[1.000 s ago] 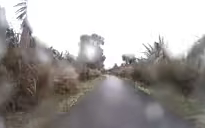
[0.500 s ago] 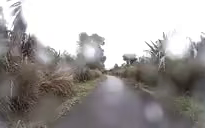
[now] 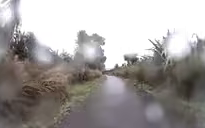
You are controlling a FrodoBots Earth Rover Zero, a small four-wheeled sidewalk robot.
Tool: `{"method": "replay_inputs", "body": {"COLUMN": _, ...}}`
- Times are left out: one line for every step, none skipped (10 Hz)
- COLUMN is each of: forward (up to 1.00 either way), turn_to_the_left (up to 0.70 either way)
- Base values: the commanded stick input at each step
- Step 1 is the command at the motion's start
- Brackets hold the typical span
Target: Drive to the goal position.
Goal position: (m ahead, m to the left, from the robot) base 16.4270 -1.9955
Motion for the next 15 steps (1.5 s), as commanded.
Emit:
{"method": "replay_inputs", "body": {"forward": 0.85, "turn_to_the_left": 0.0}}
{"method": "replay_inputs", "body": {"forward": 0.85, "turn_to_the_left": 0.0}}
{"method": "replay_inputs", "body": {"forward": 0.85, "turn_to_the_left": 0.0}}
{"method": "replay_inputs", "body": {"forward": 0.85, "turn_to_the_left": -0.09}}
{"method": "replay_inputs", "body": {"forward": 0.85, "turn_to_the_left": -0.18}}
{"method": "replay_inputs", "body": {"forward": 0.85, "turn_to_the_left": -0.27}}
{"method": "replay_inputs", "body": {"forward": 0.85, "turn_to_the_left": -0.28}}
{"method": "replay_inputs", "body": {"forward": 0.85, "turn_to_the_left": -0.03}}
{"method": "replay_inputs", "body": {"forward": 0.85, "turn_to_the_left": 0.0}}
{"method": "replay_inputs", "body": {"forward": 0.85, "turn_to_the_left": 0.0}}
{"method": "replay_inputs", "body": {"forward": 0.85, "turn_to_the_left": 0.0}}
{"method": "replay_inputs", "body": {"forward": 0.85, "turn_to_the_left": 0.0}}
{"method": "replay_inputs", "body": {"forward": 0.85, "turn_to_the_left": 0.0}}
{"method": "replay_inputs", "body": {"forward": 0.85, "turn_to_the_left": 0.0}}
{"method": "replay_inputs", "body": {"forward": 0.85, "turn_to_the_left": 0.0}}
